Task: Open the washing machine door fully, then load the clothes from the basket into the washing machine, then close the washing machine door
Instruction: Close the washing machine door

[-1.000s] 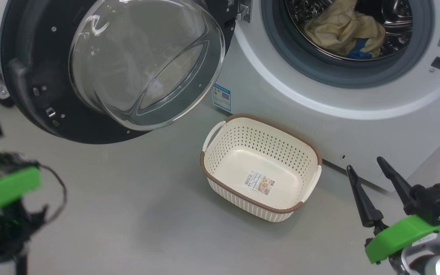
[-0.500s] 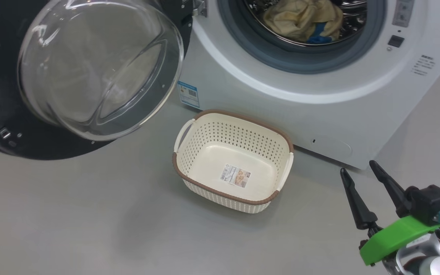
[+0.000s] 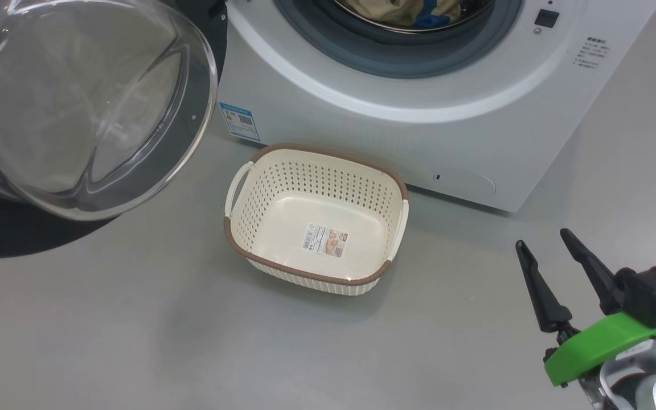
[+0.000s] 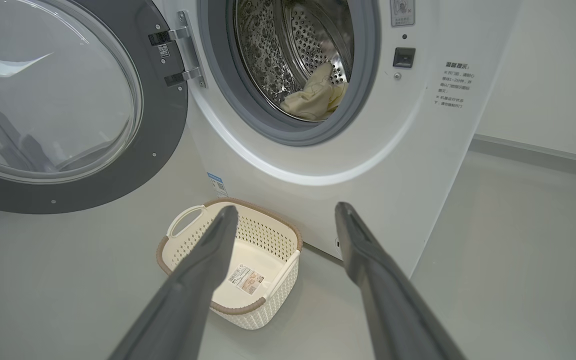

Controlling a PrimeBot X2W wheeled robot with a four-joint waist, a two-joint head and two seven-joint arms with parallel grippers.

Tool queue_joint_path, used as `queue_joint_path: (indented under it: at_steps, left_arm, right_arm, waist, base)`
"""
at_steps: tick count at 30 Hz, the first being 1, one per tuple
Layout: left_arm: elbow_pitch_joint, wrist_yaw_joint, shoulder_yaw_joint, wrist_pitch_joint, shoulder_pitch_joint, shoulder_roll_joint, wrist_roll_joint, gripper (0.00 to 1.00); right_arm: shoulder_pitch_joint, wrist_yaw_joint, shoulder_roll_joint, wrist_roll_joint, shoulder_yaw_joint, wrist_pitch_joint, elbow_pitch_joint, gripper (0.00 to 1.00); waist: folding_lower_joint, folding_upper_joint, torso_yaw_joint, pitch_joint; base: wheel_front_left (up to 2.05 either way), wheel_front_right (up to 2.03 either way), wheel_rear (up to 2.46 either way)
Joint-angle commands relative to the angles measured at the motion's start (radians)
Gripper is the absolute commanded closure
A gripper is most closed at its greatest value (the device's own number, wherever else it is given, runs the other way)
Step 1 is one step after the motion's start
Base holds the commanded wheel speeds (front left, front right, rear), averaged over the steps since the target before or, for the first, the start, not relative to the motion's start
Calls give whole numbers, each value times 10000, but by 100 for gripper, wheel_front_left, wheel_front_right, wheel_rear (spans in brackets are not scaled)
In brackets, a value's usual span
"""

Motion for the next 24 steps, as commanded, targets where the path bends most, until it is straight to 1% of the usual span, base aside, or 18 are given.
queue_joint_path:
  at_steps: [1, 4, 10, 17, 24]
  left_arm:
    - [-273, -39, 201, 119, -65, 777, -56, 100]
    - [-239, -94, 243, 170, -116, 743, -142, 100]
    - [-211, -186, -142, 502, -215, 738, 31, 100]
    - [-44, -23, -460, 702, -98, 803, 297, 100]
    - [-108, 23, -912, 1440, 217, 872, 484, 100]
  right_arm:
    - [-400, 102, -264, 104, 136, 79, -449, 0]
    - [-412, 102, -307, 126, 123, 129, -502, 0]
    - [-538, 102, -408, 269, 169, 322, -644, 0]
    - [-611, 102, -466, 384, 158, 399, -744, 0]
    - [-611, 102, -472, 396, 59, 485, -817, 0]
  waist:
    - [0, 0, -83, 184]
    - [0, 0, -101, 246]
    - [0, 0, -123, 409]
    - [0, 0, -218, 515]
    - [0, 0, -156, 647]
  base:
    - [0, 0, 0]
    - [0, 0, 0]
    - [0, 0, 0]
    - [0, 0, 0]
    - [0, 0, 0]
